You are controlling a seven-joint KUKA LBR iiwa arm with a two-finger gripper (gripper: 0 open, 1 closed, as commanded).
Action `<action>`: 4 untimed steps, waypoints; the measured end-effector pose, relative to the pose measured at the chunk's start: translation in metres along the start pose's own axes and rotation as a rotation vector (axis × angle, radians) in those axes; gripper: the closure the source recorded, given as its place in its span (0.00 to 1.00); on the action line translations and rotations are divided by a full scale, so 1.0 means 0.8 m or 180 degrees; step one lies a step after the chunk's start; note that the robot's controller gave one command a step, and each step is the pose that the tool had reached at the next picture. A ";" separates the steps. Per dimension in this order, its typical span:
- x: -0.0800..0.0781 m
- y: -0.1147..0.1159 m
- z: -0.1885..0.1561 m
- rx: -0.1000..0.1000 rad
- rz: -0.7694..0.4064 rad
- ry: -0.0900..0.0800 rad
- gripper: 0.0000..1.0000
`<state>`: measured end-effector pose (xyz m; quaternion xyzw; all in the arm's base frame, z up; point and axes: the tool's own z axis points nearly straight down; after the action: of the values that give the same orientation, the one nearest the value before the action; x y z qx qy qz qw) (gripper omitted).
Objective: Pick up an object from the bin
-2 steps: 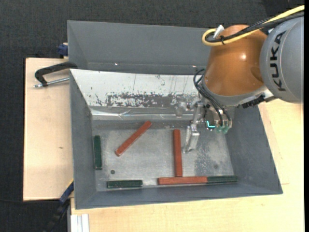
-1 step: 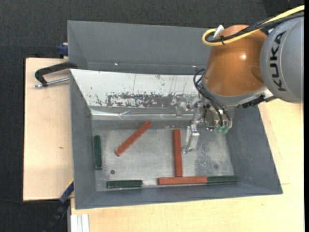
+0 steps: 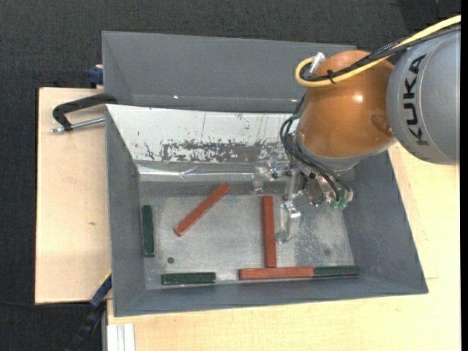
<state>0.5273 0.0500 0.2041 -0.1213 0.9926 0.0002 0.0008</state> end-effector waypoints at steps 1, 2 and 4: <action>0.001 0.005 0.003 -0.0002 -0.0201 0.0000 0.00; -0.051 -0.004 -0.009 -0.0001 -0.0207 -0.0010 0.00; 0.002 -0.029 0.111 0.0006 -0.1233 -0.0015 0.00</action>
Offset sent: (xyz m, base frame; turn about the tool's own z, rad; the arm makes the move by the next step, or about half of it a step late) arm 0.0515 0.0109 0.0116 -0.0486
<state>0.5316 0.0274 0.1154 -0.3100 0.9507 -0.0006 0.0032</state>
